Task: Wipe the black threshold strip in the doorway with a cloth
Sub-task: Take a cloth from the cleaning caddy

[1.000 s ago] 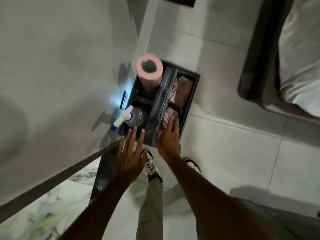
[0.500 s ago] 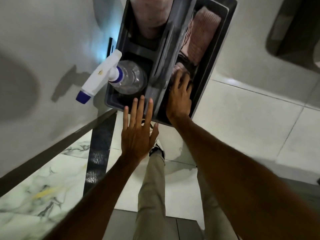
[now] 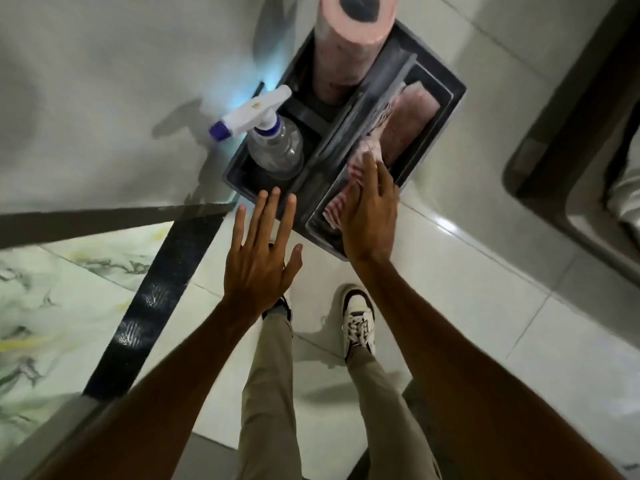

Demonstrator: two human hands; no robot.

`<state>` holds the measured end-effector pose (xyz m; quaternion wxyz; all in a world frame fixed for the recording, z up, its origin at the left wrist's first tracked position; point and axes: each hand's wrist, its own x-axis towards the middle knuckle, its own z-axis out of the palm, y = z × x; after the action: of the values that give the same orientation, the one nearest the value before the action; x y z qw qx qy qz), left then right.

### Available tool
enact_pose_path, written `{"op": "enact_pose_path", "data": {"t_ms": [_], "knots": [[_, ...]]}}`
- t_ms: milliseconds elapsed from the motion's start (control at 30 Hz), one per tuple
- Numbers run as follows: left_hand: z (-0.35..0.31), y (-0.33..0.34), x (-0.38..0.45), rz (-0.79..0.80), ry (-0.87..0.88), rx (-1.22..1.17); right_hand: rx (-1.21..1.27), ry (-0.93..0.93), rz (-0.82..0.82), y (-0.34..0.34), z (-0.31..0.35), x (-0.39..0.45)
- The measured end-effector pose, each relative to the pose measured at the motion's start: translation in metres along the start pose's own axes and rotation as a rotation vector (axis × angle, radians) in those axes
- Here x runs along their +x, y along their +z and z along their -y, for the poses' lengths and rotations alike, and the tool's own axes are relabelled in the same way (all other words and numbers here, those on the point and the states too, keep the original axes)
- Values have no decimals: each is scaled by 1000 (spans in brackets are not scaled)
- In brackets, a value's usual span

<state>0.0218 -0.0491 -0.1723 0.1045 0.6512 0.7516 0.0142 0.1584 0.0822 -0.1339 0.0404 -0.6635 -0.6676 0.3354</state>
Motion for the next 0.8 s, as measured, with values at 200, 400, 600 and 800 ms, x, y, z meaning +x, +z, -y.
{"op": "enact_pose_path", "data": {"t_ms": [200, 400, 600, 800], "knots": [[-35, -34, -66, -70, -299, -26, 136, -210, 29, -56, 10, -66], [-52, -46, -158, -25, -515, -93, 176, -385, 153, -53, 31, -147], [-26, -32, -258, -31, -781, -190, 112, -605, 326, 33, 57, -219], [10, 0, -364, 44, -947, -261, -53, -668, 471, 125, 78, -279]]}}
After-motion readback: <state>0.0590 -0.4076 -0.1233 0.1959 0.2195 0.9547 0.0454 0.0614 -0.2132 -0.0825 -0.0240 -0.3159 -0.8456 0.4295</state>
